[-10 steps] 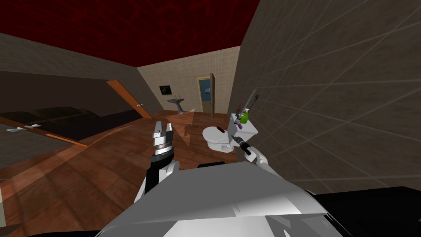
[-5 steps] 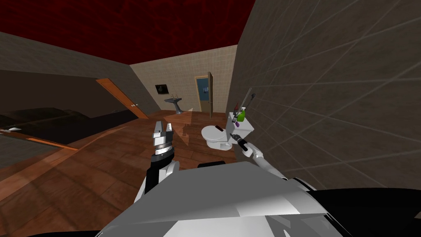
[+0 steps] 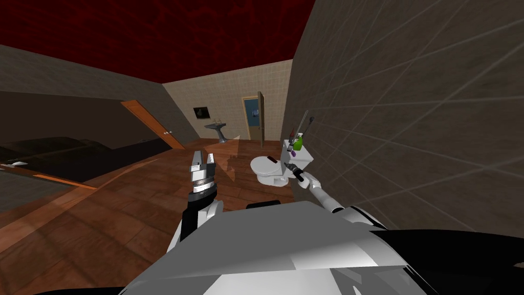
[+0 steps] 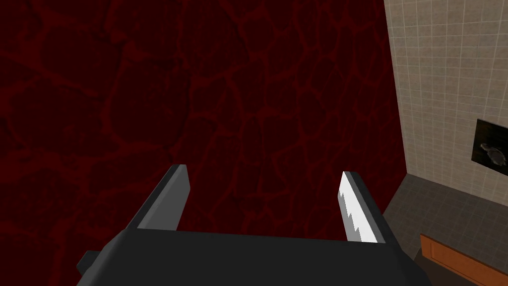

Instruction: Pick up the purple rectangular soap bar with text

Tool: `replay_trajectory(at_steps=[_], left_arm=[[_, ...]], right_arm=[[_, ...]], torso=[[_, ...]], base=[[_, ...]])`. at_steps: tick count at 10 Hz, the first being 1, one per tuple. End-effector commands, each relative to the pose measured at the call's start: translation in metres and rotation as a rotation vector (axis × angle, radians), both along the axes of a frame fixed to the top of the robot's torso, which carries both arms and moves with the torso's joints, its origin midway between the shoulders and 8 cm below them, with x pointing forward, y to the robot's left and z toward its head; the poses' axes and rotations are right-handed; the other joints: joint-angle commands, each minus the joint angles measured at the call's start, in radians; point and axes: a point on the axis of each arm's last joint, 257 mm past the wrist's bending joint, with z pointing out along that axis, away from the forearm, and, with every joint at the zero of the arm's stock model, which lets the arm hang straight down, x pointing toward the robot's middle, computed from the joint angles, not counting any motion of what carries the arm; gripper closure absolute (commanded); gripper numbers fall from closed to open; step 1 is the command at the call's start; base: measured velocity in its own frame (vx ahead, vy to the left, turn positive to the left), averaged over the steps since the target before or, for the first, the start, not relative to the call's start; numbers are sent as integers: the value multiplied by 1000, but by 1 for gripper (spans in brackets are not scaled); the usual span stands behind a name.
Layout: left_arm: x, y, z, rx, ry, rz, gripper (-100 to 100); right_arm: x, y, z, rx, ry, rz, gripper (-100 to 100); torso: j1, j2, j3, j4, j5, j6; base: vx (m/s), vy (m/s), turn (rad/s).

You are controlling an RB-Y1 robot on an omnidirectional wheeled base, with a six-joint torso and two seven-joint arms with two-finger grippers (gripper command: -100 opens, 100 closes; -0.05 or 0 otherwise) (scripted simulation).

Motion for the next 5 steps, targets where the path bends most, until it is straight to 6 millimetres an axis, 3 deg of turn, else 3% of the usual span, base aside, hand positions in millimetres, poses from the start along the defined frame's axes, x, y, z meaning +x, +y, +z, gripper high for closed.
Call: replay_trajectory(at_steps=[1, 3, 5], left_arm=[[0, 0, 0, 0, 0, 0, 0], [0, 0, 0, 0, 0, 0, 0], [0, 0, 0, 0, 0, 0, 0]], right_arm=[[8, -16, -3, -69, 34, -12, -100], [20, -7, -4, -77, 45, 7, -100], [48, 3, 26, -79, -7, 21, -100]], torso=[[0, 0, 0, 0, 0, 0], [-3, 6, 4, 2, 0, 0], [-1, -1, 0, 0, 0, 0]], base=[[-126, -8, -177], [-120, -29, -43], [-2, -4, 8]])
